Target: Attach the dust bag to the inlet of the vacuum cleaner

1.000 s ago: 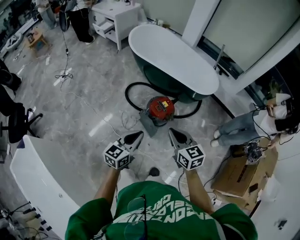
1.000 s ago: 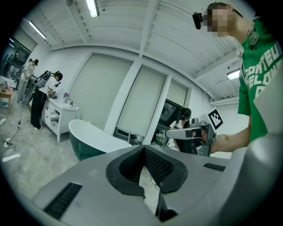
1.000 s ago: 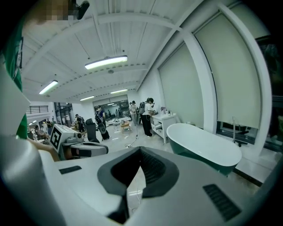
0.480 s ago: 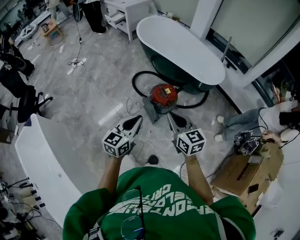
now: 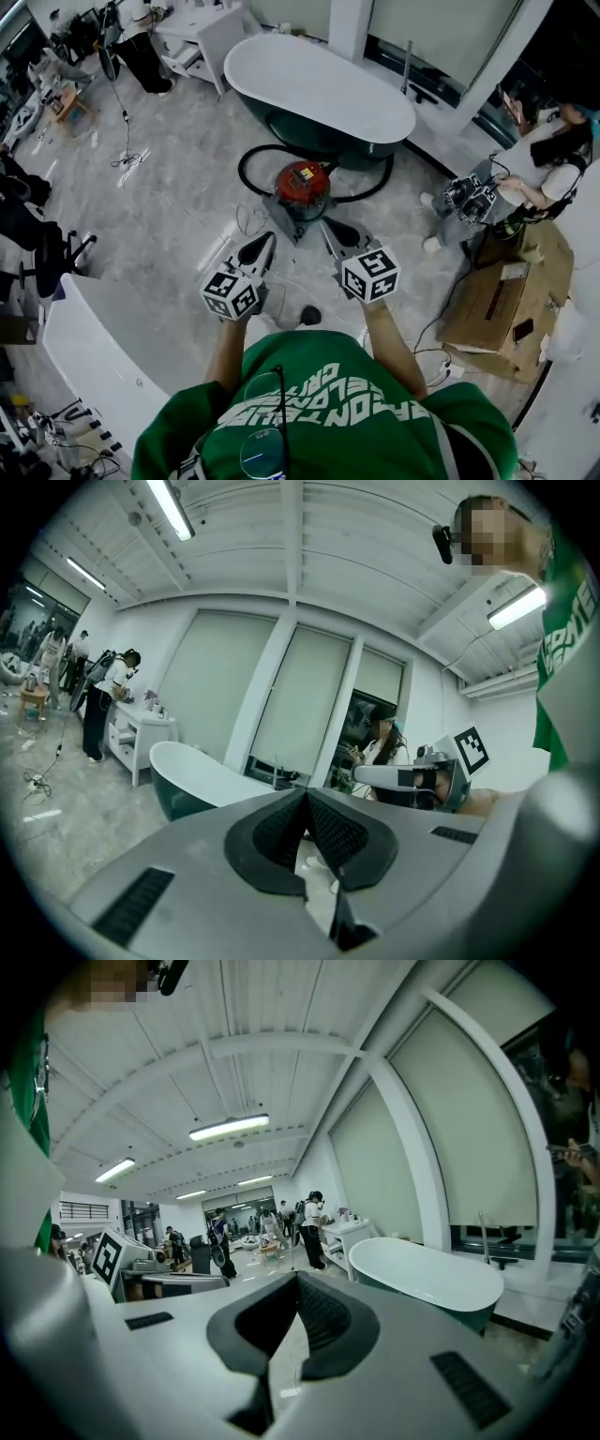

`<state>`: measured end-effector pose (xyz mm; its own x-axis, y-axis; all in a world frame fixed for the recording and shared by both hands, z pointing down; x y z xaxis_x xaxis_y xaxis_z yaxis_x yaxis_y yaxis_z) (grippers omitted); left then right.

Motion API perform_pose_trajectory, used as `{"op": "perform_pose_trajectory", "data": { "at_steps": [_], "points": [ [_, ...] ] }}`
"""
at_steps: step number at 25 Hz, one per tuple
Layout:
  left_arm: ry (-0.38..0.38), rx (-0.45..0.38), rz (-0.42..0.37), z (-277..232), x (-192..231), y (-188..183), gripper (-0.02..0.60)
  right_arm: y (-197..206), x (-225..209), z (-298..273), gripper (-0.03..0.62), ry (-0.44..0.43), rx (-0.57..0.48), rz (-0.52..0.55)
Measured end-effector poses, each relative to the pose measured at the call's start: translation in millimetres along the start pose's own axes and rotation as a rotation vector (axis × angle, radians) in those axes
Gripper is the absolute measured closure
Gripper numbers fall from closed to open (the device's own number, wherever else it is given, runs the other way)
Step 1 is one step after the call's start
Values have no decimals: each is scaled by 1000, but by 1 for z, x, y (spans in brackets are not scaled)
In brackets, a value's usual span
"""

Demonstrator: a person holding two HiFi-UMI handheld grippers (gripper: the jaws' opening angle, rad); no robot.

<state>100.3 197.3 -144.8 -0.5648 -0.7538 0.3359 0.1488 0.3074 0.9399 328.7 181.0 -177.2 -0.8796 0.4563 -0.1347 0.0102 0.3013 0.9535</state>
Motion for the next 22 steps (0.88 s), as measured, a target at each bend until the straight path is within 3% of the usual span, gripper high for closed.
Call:
{"op": "perform_pose_trajectory", "data": {
  "at_steps": [10, 22],
  "points": [
    [81, -6, 5, -27, 3, 0, 578, 8, -17, 22, 586, 114, -4, -25],
    [117, -2, -2, -54, -2, -2, 578, 3, -39, 25, 586, 143, -13, -33]
  ]
}}
Point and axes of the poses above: the fingertips, and each gripper's own axes: z backward along the fingers, x to its left, y out of its underside, the point moved 9 cm from there along z, backward along the fingers, and after that the axes turned 11 degrees about y, right-handed, at the moved point
